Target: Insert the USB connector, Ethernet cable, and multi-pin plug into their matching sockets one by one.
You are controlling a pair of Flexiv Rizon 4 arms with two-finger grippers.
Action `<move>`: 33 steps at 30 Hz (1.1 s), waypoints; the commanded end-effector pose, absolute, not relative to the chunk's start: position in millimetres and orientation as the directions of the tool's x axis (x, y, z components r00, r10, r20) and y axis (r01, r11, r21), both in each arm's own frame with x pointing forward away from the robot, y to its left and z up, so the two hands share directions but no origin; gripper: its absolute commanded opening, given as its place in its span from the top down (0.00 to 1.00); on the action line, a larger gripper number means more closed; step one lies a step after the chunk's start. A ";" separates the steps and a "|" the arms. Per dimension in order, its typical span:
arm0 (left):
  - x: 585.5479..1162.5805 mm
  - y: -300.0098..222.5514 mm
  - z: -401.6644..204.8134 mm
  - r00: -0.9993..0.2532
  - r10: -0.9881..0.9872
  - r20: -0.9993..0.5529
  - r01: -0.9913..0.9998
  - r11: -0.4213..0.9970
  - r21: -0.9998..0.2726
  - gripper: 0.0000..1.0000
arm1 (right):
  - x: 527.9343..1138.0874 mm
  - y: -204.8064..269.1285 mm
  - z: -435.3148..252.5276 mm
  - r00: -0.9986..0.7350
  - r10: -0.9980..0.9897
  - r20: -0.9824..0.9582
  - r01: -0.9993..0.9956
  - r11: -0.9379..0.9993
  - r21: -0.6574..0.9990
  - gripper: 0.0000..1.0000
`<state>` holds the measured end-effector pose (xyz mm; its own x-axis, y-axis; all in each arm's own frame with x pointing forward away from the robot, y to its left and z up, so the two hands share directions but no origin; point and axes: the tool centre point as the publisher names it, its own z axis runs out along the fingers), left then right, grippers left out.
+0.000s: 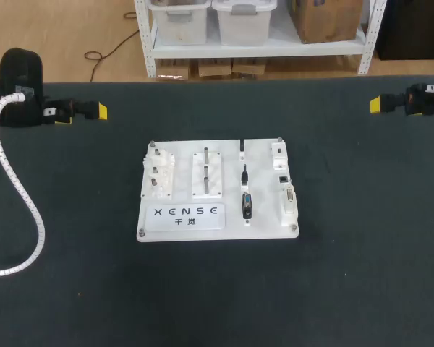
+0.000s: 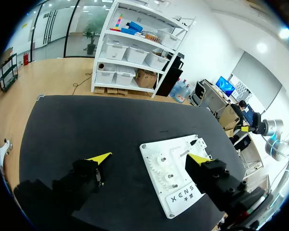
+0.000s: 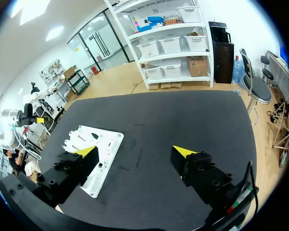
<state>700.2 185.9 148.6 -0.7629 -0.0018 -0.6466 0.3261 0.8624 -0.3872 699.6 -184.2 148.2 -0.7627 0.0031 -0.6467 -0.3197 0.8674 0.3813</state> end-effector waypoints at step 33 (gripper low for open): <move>666.8 115.3 118.4 -0.008 0.671 -0.741 0.991 -0.094 -0.096 0.00 | 699.7 -184.1 148.4 -0.763 0.003 -0.646 -0.319 0.868 0.380 0.00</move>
